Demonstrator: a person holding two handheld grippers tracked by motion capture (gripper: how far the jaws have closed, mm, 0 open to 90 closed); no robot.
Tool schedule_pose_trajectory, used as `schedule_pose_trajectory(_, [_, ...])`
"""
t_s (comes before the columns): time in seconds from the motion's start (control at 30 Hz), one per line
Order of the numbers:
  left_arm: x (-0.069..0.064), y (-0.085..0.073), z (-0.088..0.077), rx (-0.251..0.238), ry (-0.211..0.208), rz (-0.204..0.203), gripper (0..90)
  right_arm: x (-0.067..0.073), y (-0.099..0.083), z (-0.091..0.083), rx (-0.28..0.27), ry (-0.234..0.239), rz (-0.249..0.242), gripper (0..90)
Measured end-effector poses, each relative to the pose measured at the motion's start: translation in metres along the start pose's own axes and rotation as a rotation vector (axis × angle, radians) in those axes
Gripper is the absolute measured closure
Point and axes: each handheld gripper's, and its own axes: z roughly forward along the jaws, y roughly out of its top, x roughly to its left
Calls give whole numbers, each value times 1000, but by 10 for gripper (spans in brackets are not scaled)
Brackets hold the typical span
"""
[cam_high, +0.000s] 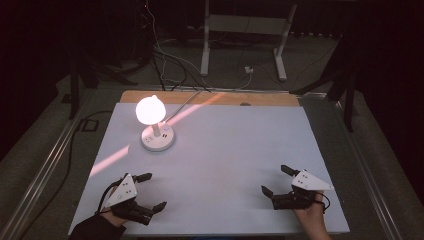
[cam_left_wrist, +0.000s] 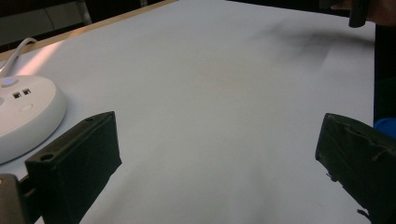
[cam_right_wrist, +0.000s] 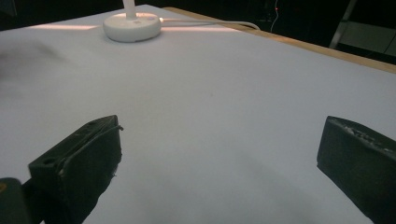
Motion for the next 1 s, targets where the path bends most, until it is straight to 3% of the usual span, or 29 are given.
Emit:
schedule_pose_trajectory(0.27, [1, 0, -1, -5, -2, -10, 6, 3, 3, 1, -5, 4, -42, 0])
schedule_pose_trajectory(0.73, [-1, -2, -4, -6, -1, -20, 6, 0, 4, 9, 34, 24, -4, 0])
schedule_pose_trajectory(1.0, [-4, -2, -6, 6, -4, -8, 5, 8, 8, 7, 23, 13, -39, 0])
